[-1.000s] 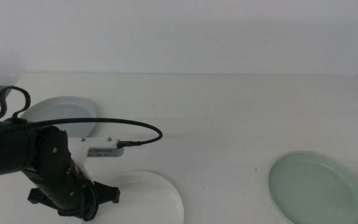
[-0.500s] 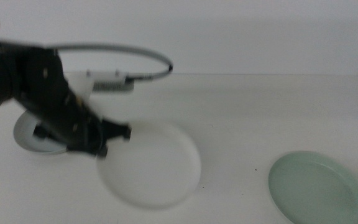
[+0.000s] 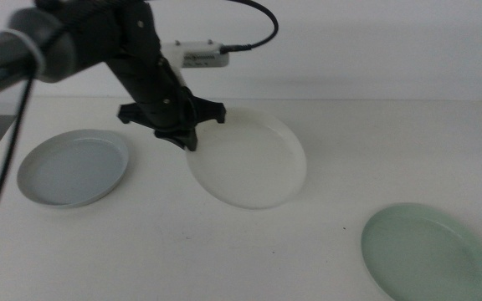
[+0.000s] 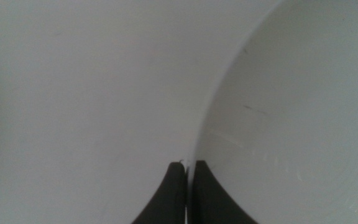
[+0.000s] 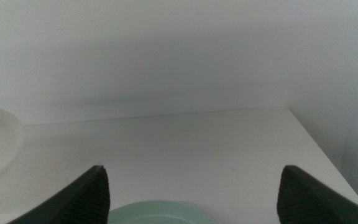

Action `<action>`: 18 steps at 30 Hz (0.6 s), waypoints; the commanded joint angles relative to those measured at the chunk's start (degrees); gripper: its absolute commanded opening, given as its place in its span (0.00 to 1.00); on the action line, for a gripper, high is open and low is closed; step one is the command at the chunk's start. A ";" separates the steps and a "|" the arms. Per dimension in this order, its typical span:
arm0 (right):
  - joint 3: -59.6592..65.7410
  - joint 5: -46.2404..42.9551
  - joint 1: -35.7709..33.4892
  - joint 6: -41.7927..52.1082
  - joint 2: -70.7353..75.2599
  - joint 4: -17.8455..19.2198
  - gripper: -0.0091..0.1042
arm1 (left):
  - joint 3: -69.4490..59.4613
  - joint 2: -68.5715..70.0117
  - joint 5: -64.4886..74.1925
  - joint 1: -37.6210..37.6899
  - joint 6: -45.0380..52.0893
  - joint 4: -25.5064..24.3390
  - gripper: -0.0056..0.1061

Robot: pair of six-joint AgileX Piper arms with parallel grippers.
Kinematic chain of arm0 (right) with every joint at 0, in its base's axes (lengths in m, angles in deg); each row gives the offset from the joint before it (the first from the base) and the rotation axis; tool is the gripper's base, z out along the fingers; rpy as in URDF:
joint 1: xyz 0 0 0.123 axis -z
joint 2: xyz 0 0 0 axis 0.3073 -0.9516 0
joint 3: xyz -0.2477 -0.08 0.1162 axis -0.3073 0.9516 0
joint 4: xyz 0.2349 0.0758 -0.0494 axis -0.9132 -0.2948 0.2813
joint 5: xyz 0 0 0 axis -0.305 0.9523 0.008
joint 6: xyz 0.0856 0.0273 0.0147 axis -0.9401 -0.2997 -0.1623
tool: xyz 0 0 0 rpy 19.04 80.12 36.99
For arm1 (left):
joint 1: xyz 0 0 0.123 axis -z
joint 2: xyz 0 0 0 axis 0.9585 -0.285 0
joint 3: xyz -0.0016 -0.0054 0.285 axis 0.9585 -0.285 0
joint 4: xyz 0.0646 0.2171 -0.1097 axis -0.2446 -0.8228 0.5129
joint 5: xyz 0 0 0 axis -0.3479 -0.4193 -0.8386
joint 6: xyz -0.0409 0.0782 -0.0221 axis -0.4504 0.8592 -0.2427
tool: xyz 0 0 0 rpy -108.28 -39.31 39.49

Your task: Stack the three bowls on top of each other.

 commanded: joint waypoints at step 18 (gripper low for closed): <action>0.19 -0.68 0.23 0.30 0.22 0.43 0.79 | 4.04 -11.80 0.76 0.14 3.82 6.73 0.04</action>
